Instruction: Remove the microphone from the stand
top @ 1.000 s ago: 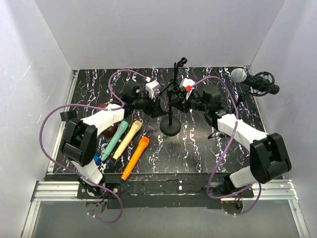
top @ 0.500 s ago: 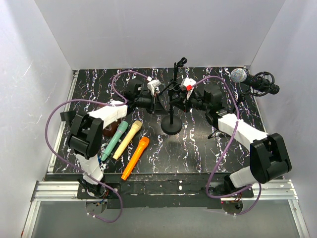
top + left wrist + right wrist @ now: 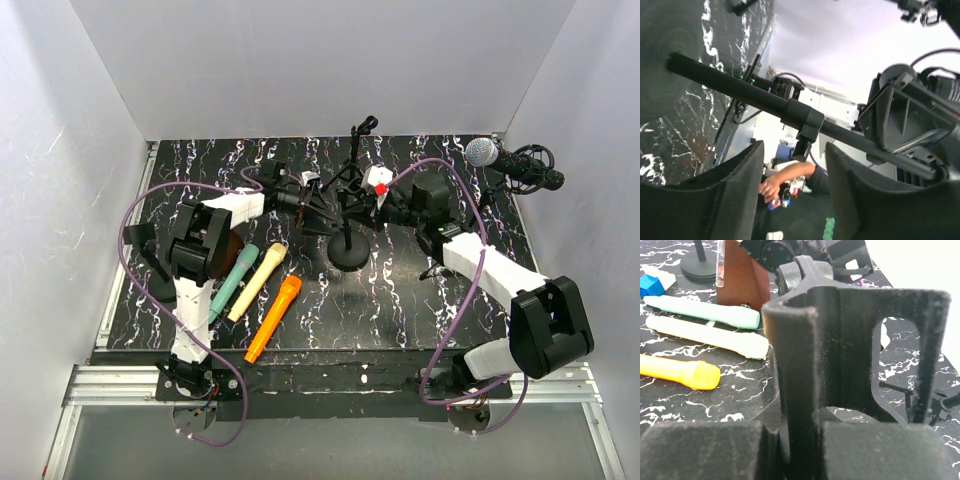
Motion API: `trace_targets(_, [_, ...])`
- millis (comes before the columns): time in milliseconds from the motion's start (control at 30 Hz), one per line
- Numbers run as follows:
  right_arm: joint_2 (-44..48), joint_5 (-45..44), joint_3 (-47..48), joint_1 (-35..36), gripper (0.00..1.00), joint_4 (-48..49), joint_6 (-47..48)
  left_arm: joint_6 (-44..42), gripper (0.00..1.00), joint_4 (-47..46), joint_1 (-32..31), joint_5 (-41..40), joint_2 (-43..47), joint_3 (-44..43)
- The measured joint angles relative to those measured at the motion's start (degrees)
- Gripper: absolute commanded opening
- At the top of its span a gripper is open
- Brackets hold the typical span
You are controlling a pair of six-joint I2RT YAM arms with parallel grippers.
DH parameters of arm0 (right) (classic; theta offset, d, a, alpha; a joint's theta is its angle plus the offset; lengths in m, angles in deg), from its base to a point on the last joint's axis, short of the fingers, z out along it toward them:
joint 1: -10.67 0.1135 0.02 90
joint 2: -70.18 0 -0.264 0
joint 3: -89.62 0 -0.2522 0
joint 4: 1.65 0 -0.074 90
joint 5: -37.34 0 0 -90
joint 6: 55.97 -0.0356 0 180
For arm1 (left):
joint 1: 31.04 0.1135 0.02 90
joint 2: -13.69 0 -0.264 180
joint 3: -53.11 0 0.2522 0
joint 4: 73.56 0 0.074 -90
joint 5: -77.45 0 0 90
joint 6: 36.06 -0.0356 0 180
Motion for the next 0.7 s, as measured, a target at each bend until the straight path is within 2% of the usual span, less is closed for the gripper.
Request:
trace_targets(33, [0.3,0.2,-0.1,0.0,0.01,-0.3,0.1,-1.5,0.66,2.0,0.4,-1.1,0.0,-0.7])
trace_targets(133, [0.6,0.5,-0.2,0.0,0.01,-0.8,0.0,-11.5,0.70,12.8,2.0,-7.5,0.4,-4.3])
trace_targets(233, [0.6,0.5,-0.2,-0.1,0.01,-0.9,-0.3,-26.2,0.71,23.3,3.3,-17.2,3.0,-8.1])
trace_targets(300, [0.6,0.4,-0.2,0.0,0.01,-0.8,-0.6,-36.6,0.70,24.8,3.8,-24.2,8.1,-6.0])
trace_targets(400, [0.3,-0.1,0.0,-0.2,0.01,-0.7,-2.2,-53.9,0.69,15.2,2.9,-34.1,24.2,9.1])
trace_targets(500, [-0.5,-0.6,0.8,-0.4,0.01,-0.8,-4.4,-73.6,0.65,2.9,-2.9,-40.8,40.9,24.7])
trace_targets(567, [-0.9,-0.9,1.2,-0.7,0.01,-1.0,-5.9,-84.7,0.60,-4.1,-8.5,-43.0,45.1,29.0])
trace_targets(700, [-1.4,-1.1,1.6,-0.8,0.01,-1.2,-8.1,-97.8,0.53,-12.3,-14.3,-46.6,42.4,30.0])
